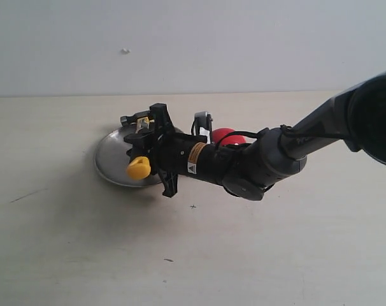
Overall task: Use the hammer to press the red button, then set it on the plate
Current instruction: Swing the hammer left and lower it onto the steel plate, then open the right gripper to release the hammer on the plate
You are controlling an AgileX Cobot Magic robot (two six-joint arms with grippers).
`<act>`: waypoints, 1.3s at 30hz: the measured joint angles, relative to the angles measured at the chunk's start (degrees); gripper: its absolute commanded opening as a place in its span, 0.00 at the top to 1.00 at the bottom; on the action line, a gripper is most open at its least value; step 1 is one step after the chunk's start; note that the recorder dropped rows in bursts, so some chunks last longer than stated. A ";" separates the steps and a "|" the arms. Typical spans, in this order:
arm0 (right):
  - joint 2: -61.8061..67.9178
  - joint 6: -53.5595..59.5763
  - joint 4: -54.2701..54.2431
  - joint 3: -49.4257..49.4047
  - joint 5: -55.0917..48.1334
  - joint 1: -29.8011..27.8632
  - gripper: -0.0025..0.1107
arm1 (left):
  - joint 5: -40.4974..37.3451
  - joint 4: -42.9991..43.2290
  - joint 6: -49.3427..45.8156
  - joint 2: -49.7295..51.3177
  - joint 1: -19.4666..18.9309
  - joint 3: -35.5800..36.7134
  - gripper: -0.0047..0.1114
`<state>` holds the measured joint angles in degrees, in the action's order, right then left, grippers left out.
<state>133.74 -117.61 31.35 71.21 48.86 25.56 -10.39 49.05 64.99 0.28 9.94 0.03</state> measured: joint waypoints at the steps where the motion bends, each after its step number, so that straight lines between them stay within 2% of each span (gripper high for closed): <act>1: 0.00 0.00 0.57 0.12 0.00 0.00 0.64 | 0.00 0.00 0.00 0.00 0.00 0.00 0.96; 5: 0.00 0.00 3.58 0.11 -0.93 0.00 0.52 | 0.00 0.00 0.00 0.00 0.00 0.00 0.96; 12: 0.00 -0.11 8.28 0.11 -3.21 0.00 0.42 | 0.00 0.00 0.00 0.00 0.00 0.00 0.96; 16: 0.00 -1.89 12.34 0.11 -3.21 -0.09 0.42 | 0.00 0.10 0.00 0.00 0.00 0.00 0.96; 20: -1.49 -3.94 20.94 0.19 -4.53 -1.88 0.42 | 0.00 0.10 0.00 0.00 0.00 0.00 0.96; 27: -9.47 -3.93 34.77 0.19 -24.96 -2.10 0.42 | 0.00 0.10 0.00 0.00 0.00 0.00 0.96; 39: -10.07 -1.90 44.23 2.13 -33.07 -2.10 0.42 | 0.00 0.10 0.00 0.00 0.00 0.00 0.96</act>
<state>123.67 -119.51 75.58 73.33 15.79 23.47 -10.39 49.15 64.99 0.28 9.94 0.03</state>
